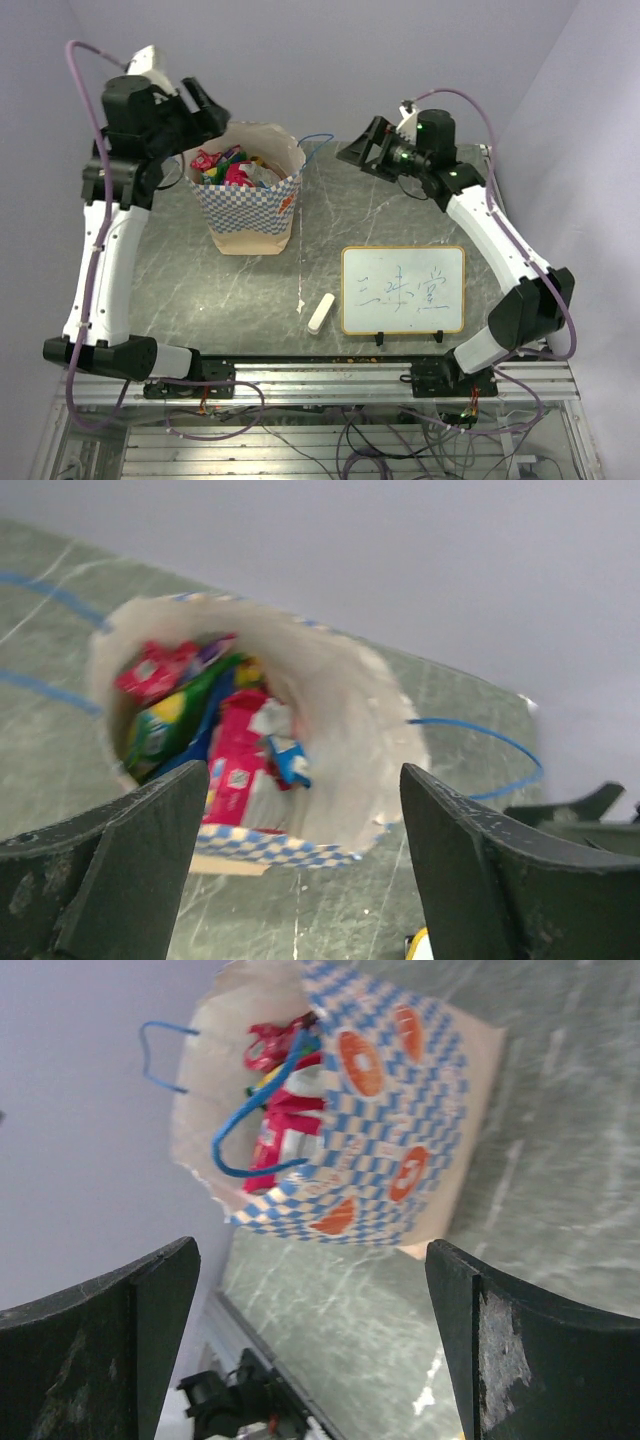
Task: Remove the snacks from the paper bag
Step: Move the paper bag to the center of the board, then adjust the paper bag at the center of the board, then take out the snack from the paper bag, then place the snack at the center of the board.
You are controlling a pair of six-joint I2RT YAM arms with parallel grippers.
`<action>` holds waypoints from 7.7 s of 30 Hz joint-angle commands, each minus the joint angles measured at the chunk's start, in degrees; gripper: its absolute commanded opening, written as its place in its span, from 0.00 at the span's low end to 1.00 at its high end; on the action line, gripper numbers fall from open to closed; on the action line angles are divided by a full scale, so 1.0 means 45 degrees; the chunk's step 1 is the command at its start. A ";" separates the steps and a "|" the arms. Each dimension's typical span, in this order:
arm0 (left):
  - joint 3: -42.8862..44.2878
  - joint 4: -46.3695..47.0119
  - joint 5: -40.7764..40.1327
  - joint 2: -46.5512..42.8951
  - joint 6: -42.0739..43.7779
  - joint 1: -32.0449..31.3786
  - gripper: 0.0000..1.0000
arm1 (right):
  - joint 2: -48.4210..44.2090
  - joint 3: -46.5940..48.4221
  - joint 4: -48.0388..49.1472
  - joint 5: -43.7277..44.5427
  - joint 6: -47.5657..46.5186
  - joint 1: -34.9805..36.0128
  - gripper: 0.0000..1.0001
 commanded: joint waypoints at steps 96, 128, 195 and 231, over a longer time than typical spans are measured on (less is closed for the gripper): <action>-0.4157 0.6659 0.8471 0.1140 -0.4415 0.0967 0.07 | 0.0139 0.1526 -0.4133 0.4765 -0.8865 0.7881 0.21; -0.3145 0.4215 0.8073 0.1745 -0.4006 0.0968 0.07 | 0.0875 0.0322 -0.4667 -0.0722 -2.2940 0.6002 0.71; -0.2520 0.2994 0.8138 0.1766 -0.3953 0.1139 0.07 | -0.0788 0.5258 0.1852 0.6494 -1.5818 0.2119 0.00; -0.2552 0.3441 0.8789 0.2240 -0.4001 0.1483 0.07 | 0.4704 0.1396 0.2359 1.0831 -1.6199 -0.4524 0.00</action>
